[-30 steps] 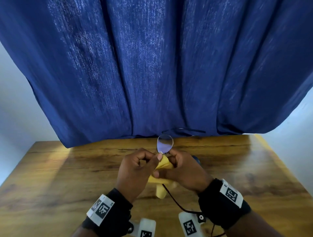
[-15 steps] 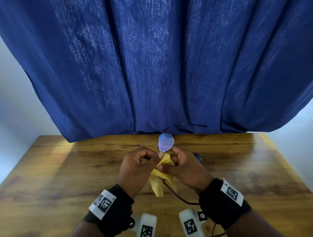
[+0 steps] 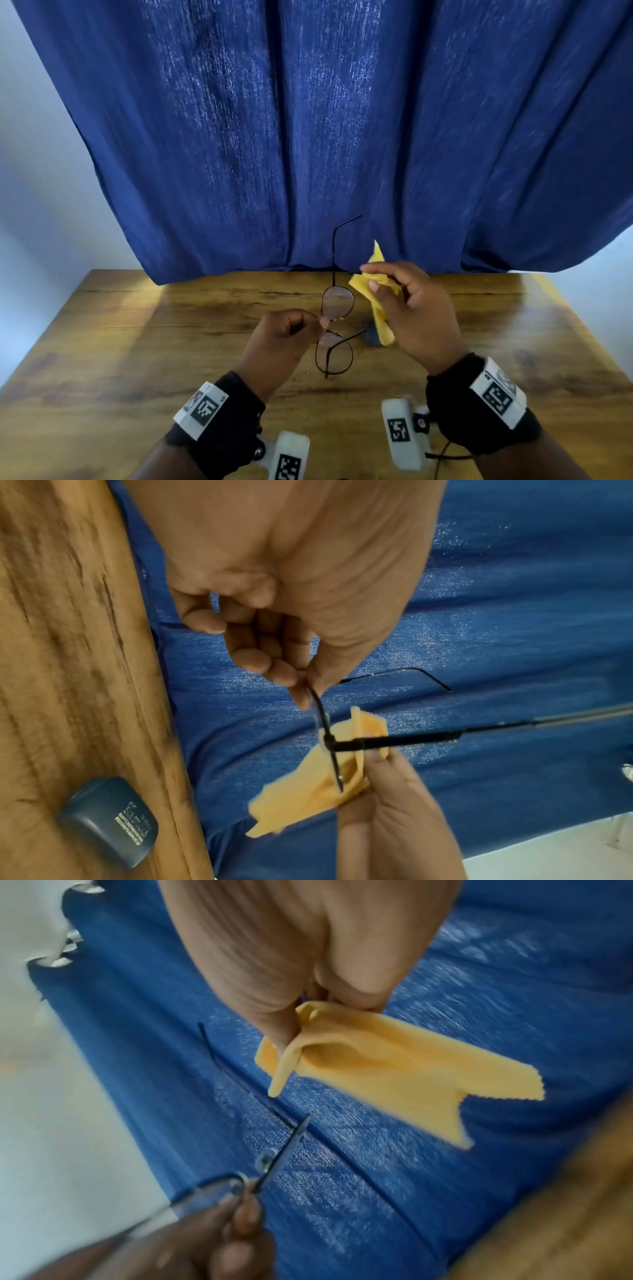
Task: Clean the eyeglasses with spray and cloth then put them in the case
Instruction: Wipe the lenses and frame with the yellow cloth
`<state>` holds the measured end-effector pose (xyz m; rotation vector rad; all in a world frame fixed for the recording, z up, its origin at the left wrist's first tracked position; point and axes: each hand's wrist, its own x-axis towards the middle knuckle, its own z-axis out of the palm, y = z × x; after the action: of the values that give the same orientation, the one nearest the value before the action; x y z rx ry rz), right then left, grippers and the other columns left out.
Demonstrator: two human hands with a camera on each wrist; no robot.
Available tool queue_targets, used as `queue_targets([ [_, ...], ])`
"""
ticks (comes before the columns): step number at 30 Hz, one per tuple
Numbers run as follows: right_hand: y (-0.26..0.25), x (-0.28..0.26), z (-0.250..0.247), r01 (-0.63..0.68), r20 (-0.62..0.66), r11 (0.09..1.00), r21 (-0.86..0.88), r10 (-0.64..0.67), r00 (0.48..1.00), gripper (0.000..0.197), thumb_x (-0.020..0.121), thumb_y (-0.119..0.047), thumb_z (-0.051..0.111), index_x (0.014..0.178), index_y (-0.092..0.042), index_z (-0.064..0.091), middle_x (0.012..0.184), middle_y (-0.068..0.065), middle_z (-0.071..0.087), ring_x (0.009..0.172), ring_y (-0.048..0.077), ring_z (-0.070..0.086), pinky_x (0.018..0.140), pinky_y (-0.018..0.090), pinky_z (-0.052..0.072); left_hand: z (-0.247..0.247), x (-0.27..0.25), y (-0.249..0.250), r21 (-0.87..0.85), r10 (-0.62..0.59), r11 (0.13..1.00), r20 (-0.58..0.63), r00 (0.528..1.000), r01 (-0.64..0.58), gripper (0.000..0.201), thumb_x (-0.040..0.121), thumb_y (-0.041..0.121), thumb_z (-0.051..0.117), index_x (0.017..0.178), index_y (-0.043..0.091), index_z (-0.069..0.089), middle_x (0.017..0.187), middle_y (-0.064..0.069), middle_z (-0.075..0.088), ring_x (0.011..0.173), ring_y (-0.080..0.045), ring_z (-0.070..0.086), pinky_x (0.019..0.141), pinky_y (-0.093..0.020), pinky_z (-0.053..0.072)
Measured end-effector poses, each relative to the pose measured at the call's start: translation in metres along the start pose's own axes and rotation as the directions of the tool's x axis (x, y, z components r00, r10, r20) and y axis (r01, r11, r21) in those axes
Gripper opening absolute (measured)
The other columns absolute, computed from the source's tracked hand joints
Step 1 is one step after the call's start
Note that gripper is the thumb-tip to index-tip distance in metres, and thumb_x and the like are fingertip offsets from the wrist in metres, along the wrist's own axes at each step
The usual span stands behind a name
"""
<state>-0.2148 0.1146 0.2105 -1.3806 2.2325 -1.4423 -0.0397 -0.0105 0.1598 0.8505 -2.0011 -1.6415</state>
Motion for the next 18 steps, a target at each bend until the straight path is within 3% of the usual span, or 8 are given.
queue_targets([
  [3,-0.001,-0.003,0.014,0.202,0.118,0.969,-0.144,-0.185,0.976,0.043,0.094,-0.009,0.066,0.131,-0.031,0.065,0.112,-0.013,0.064,0.102,-0.004,0.06,0.084,0.005,0.043,-0.003,0.0,0.002,0.007,-0.009,1.0,0.011,1.0,0.009,0.026,0.096,0.037,0.07,0.08,0.018,0.077,0.064,-0.002,0.055,0.064,-0.014,0.045,0.063,-0.03,0.038],
  [5,0.004,-0.008,0.021,0.23,0.169,0.962,-0.147,-0.204,0.964,0.043,0.091,-0.011,0.07,0.128,-0.031,0.063,0.115,-0.008,0.067,0.103,-0.003,0.064,0.087,0.015,0.052,-0.005,-0.002,0.005,0.03,0.011,1.0,0.004,1.0,-0.011,0.023,0.096,0.035,0.069,0.081,0.021,0.078,0.061,0.011,0.056,0.059,-0.008,0.045,0.058,-0.023,0.037],
  [7,0.012,-0.01,0.022,0.251,0.125,0.95,-0.184,-0.231,0.965,0.03,0.088,-0.016,0.073,0.115,-0.03,0.069,0.11,-0.008,0.069,0.098,-0.001,0.064,0.079,0.023,0.054,-0.006,-0.004,0.007,0.107,0.067,0.992,0.005,0.998,-0.067,0.019,0.096,0.033,0.07,0.081,0.024,0.078,0.066,0.01,0.066,0.057,-0.008,0.052,0.056,-0.019,0.041],
  [10,0.018,-0.01,0.02,0.258,0.004,0.947,-0.191,-0.262,0.965,0.016,0.085,-0.022,0.077,0.1,-0.026,0.078,0.099,-0.012,0.065,0.095,0.003,0.055,0.077,0.018,0.043,-0.004,-0.007,0.007,0.194,0.121,0.974,0.002,0.993,-0.119,0.016,0.096,0.028,0.071,0.08,0.028,0.076,0.081,0.005,0.075,0.069,-0.004,0.063,0.062,-0.012,0.046],
  [12,0.019,-0.013,0.021,0.285,0.041,0.941,-0.182,-0.282,0.958,0.017,0.086,-0.031,0.073,0.101,-0.026,0.08,0.099,-0.011,0.06,0.097,0.006,0.054,0.08,0.016,0.043,0.0,-0.007,0.007,0.208,0.134,0.969,0.0,0.991,-0.131,0.014,0.095,0.025,0.072,0.082,0.025,0.077,0.083,0.006,0.075,0.072,0.0,0.063,0.065,-0.01,0.045],
  [16,0.024,-0.012,0.013,0.084,0.008,0.993,-0.086,-0.083,0.996,0.013,0.085,-0.028,0.08,0.097,-0.032,0.076,0.094,-0.018,0.066,0.084,0.004,0.06,0.067,0.012,0.042,0.008,-0.008,0.009,0.235,0.158,0.961,-0.025,0.987,-0.148,0.013,0.095,0.022,0.072,0.083,0.02,0.077,0.084,0.006,0.074,0.077,-0.006,0.065,0.065,-0.009,0.044],
  [18,0.022,-0.012,0.008,0.062,0.035,0.997,-0.046,-0.06,0.998,0.012,0.084,-0.03,0.08,0.092,-0.036,0.073,0.087,-0.018,0.067,0.08,0.007,0.061,0.063,0.013,0.043,0.012,-0.009,0.01,0.245,0.164,0.958,-0.043,0.986,-0.149,0.014,0.095,0.022,0.072,0.081,0.022,0.076,0.083,0.007,0.073,0.077,-0.006,0.065,0.065,-0.008,0.043],
])
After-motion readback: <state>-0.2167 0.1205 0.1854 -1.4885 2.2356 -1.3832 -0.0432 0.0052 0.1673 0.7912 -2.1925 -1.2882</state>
